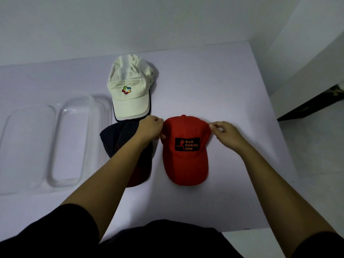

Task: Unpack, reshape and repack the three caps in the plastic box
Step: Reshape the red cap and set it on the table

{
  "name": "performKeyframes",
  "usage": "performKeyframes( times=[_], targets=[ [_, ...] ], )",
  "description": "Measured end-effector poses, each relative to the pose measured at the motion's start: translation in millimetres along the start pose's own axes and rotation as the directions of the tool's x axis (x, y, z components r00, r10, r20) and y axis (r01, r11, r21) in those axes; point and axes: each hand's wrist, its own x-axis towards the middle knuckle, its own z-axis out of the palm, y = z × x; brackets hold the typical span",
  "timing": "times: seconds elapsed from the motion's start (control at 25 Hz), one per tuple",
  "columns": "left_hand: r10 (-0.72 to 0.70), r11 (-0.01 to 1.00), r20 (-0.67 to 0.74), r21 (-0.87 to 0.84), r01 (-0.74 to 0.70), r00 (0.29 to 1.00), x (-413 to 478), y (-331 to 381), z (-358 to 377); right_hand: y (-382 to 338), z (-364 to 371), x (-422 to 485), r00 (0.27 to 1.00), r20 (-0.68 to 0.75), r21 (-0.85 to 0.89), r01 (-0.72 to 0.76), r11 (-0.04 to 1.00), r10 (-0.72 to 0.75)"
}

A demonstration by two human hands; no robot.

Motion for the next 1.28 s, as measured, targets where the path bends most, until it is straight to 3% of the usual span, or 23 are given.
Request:
performKeyframes(
  times=[0.12,0.28,0.48,0.64,0.84,1.04,1.28],
  targets=[
    [-0.095,0.988,0.176,-0.101,0.114,0.98,9.2,9.5,9.4,-16.0,11.6,10.3,0.996,0.045,0.147,-0.084,0.986,0.078],
    [-0.161,0.945,0.246,-0.24,0.221,0.956,17.0,9.2,15.1,-30.8,17.2,19.9,0.984,0.1,0.4,-0.174,0.9,0.146],
    [-0.144,0.963,0.204,-0.197,0.185,0.968,16.8,6.5,11.0,-29.3,9.6,18.2,0.991,0.073,0.329,-0.132,0.935,0.115],
    [-0.16,0.949,0.239,-0.231,0.216,0.958,15.2,19.4,16.1,-43.3,12.5,23.3,0.977,0.135,0.242,-0.193,0.951,0.164],
    [-0.225,0.872,0.314,-0.358,0.335,0.922,11.8,28.9,21.5,-55.8,21.8,27.3,0.97,0.176,0.359,-0.219,0.907,0.165],
    [-0.142,0.904,0.284,-0.352,0.241,0.948,10.7,24.5,23.1,-49.6,19.1,31.5,0.984,0.15,0.27,-0.133,0.954,0.095],
    [0.063,0.997,0.108,-0.039,-0.059,0.992,2.6,14.7,-16.7,-9.6,-9.5,21.2,0.999,0.009,0.123,-0.032,0.992,0.031]
  ],
)
